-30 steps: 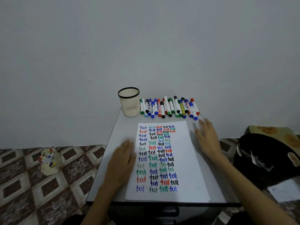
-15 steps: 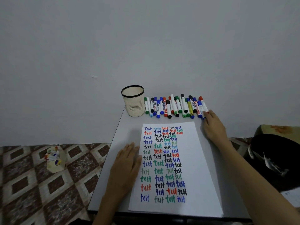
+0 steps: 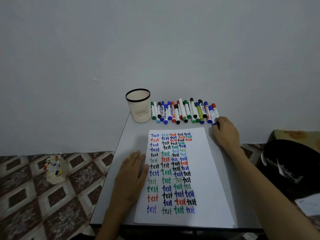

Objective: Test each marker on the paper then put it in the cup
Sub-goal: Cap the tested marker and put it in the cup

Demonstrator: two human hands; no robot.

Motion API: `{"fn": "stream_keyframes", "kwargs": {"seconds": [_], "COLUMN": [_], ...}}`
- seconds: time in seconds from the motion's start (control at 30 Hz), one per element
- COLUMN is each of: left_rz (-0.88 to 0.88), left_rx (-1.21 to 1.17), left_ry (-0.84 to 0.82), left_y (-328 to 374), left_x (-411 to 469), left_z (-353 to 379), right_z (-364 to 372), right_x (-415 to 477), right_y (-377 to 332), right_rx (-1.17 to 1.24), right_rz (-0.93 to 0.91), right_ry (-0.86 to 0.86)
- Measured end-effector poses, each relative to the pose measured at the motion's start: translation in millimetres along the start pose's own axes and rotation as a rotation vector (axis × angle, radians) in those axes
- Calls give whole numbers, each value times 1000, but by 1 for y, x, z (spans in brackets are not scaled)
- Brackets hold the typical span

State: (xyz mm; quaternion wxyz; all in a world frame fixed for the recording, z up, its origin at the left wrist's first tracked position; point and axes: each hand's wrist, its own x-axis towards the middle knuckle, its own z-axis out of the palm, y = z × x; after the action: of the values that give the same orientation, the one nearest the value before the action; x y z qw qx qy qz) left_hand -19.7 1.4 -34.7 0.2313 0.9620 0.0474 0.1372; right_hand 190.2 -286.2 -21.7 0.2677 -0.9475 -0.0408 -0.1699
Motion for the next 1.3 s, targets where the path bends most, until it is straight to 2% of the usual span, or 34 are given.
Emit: {"fn": "stream_keyframes", "kwargs": {"seconds": [0.1,0.3,0.53,0.73,0.8,0.87,0.93,1.03,1.1,1.17,1.3], "left_rz": [0,7,12,21,19,12,36,234,344,399,426], "left_rx": [-18,-12,-24,-35,-37,-49,-68,-59,-104,-115,-124], "left_ry": [15,16,17,26,19,19,63,170,120,46,-18], "left_y": [0,-1,1,2,4,6,8,24,43,59,74], "left_x": [0,0,1,-2,-3,-4,-6,-17,-29,-39,-45], "left_z": [1,0,-1,-3,-4,-6,-9,-16,-19,-20,-19], "right_z": [-1,1,-7,-26,-36,-49,-62,-73,-78,-82,-89], "right_x": [-2,-4,-14,-52,-75,-101,-128,-168,-189,-199,-202], "right_y": [2,2,-1,-22,-39,-60,-76,-90,-99,-105,-102], "right_rx": [29,-15,44,382,593,913,1171,1294,1317,1336,1337], "right_rz": [12,45,28,-98,-69,83,189,175,153,155,169], "right_ry": [121,77,246,576,610,539,376,67,-79,-119,-74]}}
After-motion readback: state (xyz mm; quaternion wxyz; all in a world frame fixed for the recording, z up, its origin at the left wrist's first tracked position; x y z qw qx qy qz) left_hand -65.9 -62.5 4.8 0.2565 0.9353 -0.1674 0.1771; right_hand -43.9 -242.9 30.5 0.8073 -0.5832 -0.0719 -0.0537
